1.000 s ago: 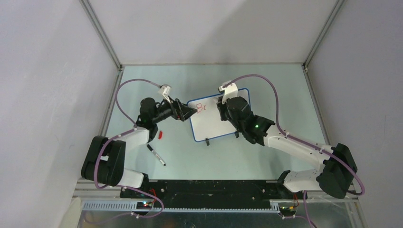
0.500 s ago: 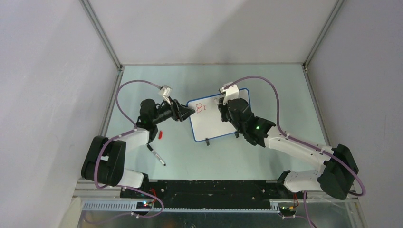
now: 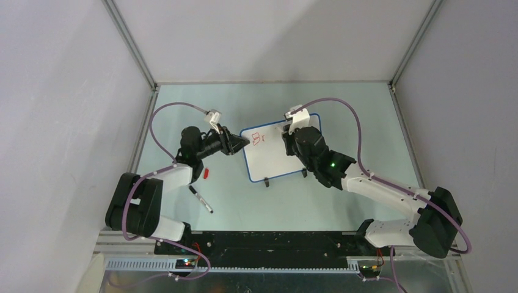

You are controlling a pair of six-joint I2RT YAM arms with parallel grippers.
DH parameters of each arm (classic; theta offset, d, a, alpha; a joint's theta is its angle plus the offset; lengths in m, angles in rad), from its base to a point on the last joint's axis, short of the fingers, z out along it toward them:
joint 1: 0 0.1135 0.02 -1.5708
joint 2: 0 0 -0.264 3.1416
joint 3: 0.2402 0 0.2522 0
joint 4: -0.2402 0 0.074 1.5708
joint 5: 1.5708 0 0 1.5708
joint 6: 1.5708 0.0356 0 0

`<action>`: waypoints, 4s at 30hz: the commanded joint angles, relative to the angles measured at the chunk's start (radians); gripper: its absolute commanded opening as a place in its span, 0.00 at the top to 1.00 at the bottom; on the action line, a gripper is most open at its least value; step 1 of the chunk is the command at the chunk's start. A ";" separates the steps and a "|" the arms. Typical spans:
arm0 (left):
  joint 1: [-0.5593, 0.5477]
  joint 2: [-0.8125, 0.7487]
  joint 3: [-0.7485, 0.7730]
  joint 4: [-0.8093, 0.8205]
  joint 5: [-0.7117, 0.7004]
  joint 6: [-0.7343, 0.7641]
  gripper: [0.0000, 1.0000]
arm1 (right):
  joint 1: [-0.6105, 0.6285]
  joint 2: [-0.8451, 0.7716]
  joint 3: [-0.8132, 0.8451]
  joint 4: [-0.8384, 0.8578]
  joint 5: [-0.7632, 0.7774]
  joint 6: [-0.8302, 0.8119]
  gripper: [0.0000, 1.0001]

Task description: Write a sentence on the whiteboard

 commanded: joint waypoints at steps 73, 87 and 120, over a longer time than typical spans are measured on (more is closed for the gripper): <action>0.000 -0.008 0.028 0.013 -0.019 0.002 0.78 | -0.020 0.068 0.068 0.000 -0.151 0.022 1.00; 0.000 -0.014 0.031 -0.005 -0.026 0.011 0.77 | -0.020 0.098 0.093 -0.026 -0.130 0.020 1.00; -0.001 -0.019 0.029 -0.006 -0.029 0.012 0.77 | -0.027 0.145 0.131 -0.045 -0.113 0.022 1.00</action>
